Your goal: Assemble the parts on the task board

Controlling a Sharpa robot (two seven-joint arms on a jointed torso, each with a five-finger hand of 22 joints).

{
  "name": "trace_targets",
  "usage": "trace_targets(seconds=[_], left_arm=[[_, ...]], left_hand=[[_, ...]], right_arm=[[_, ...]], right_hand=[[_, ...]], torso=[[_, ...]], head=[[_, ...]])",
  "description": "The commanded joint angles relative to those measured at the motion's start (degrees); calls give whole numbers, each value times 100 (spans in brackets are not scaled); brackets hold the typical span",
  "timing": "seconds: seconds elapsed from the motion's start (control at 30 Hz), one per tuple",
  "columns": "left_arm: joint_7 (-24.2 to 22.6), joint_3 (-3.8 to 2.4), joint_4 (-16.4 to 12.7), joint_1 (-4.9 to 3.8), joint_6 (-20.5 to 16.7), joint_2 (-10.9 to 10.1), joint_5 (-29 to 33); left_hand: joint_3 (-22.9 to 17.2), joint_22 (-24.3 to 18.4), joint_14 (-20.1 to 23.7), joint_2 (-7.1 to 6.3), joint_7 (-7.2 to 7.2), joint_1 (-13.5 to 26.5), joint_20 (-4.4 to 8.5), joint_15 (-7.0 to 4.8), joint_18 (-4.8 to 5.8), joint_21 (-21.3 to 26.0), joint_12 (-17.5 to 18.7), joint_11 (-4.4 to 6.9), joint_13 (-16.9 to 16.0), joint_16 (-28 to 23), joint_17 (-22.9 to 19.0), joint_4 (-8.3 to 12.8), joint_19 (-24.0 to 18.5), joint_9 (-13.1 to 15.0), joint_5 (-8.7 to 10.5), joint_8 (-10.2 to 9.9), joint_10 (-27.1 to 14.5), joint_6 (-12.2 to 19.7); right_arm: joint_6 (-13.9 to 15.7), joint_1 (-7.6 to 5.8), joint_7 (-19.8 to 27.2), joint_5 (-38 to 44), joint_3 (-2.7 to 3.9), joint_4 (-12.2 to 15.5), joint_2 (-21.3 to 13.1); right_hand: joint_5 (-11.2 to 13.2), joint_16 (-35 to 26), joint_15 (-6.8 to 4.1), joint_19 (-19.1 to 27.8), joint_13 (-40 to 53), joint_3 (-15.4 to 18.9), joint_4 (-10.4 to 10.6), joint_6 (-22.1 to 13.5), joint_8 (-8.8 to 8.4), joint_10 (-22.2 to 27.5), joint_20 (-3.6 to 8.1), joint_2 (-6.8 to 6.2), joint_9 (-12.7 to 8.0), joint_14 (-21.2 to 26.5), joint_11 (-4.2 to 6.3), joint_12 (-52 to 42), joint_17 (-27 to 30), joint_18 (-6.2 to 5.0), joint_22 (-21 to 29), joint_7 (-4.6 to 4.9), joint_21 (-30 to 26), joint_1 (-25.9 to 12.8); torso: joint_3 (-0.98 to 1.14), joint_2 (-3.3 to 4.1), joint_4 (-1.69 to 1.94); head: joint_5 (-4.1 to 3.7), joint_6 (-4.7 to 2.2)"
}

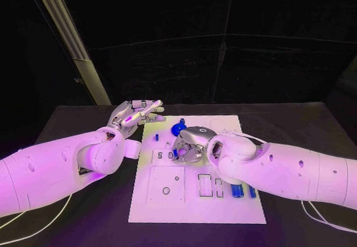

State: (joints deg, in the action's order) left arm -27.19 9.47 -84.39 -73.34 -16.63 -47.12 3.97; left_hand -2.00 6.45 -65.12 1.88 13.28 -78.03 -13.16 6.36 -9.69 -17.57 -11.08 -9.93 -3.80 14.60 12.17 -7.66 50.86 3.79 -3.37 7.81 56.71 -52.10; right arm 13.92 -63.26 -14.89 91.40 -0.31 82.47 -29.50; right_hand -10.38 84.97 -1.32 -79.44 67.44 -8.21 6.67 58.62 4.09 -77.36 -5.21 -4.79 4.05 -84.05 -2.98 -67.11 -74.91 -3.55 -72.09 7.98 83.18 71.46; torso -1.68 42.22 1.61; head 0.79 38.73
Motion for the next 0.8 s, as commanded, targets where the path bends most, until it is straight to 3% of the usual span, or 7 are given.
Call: trace_targets(seconds=[0.03, 0.27, 0.47, 0.57, 0.67, 0.73, 0.8], left_arm=[[-44, -5, -5, -11, 70, 0, -5], [-37, -5, -3, -11, 72, -1, -5], [83, -5, 29, -11, 71, -8, -69], [295, -5, 68, -11, 102, -17, -320], [618, -5, 121, -11, 190, -28, -678], [984, -5, 154, -14, 294, -42, -1039], [1369, -6, 174, -32, 332, -52, -1424]], left_hand=[[-1, -5, -22, -11, -32, -51, -3, 15, -88, 38, -11, 25, 5, -28, 9, 44, 38, 3, 26, -16, -8, -11], [-1, -5, -22, -11, -32, -51, -3, 15, -88, 38, -11, 25, 5, -28, 9, 44, 38, 3, 26, -16, -8, -11], [-10, 0, -124, 4, -83, -64, 29, -24, -99, 1, -29, 65, 2, -3, 48, 89, 144, 8, 24, 7, 49, -69], [39, 87, -705, 7, -242, 55, 224, -226, -95, -228, -165, 246, -60, 299, 260, 52, 580, 30, 22, 104, 507, -342], [130, 249, -1558, -34, -390, 200, 487, -477, -97, -604, -274, 444, -134, 864, 638, -32, 1216, 45, 13, 183, 1015, -635], [188, 413, -2095, -66, -526, 272, 683, -654, -97, -951, -378, 597, -220, 1537, 1144, -87, 1713, 59, 10, 224, 1417, -841], [314, 673, -2218, -100, -688, 437, 860, -830, -67, -1439, -572, 755, -415, 3999, 3568, -226, 2211, 77, -14, 226, 1872, -1024]], right_arm=[[-73, 38, -211, 38, -38, -19, -8], [538, 43, -192, 39, -38, 29, -32], [1543, 55, 687, -193, -31, 346, -315], [1777, 25, 1423, -652, -19, 548, -594], [1709, -93, 2073, -1443, -7, 673, -887], [1491, -214, 2383, -2063, -3, 727, -1102], [1294, -327, 2567, -2598, -1, 760, -1300]], right_hand=[[84, -38, 27, 47, -20, 155, 72, -73, -22, 59, -8, -59, -12, -379, -14, 42, -460, -26, 13, 3, -27, -141], [621, -53, 57, 44, -51, 839, 571, -205, -7, 99, -33, -67, -3, -376, -50, 58, -445, -27, 24, 38, -43, -430], [394, -79, 75, 63, -114, 1047, 636, -306, -14, 153, -50, 29, -6, -367, -73, 118, -406, -34, 59, 65, -63, -147], [318, -123, 89, 119, -164, 1124, 650, -394, -35, 197, -62, 64, -15, -348, -92, 171, -335, -51, 145, 90, -105, -44], [297, -249, 100, 279, -255, 1189, 655, -411, -14, 275, -74, 144, -5, -295, -99, 270, -135, -104, 399, 97, -227, 81], [278, -414, 98, 461, -448, 1229, 617, -424, -5, 423, -76, 197, -1, -226, -101, 480, 116, -162, 692, 99, -373, 215], [269, -668, 93, 692, -777, 1289, 578, -441, 8, 648, -71, 281, 4, -131, -99, 832, 462, -237, 1081, 96, -593, 353]], torso=[[0, 1, 1], [3, 0, 0], [19, -11, -7], [1, -26, -6], [1, -57, -6], [10, -78, -10], [19, -111, -15]], head=[[-8, -7], [-23, -19], [6, -30], [2, -58], [5, -56], [27, -58], [34, -41]])
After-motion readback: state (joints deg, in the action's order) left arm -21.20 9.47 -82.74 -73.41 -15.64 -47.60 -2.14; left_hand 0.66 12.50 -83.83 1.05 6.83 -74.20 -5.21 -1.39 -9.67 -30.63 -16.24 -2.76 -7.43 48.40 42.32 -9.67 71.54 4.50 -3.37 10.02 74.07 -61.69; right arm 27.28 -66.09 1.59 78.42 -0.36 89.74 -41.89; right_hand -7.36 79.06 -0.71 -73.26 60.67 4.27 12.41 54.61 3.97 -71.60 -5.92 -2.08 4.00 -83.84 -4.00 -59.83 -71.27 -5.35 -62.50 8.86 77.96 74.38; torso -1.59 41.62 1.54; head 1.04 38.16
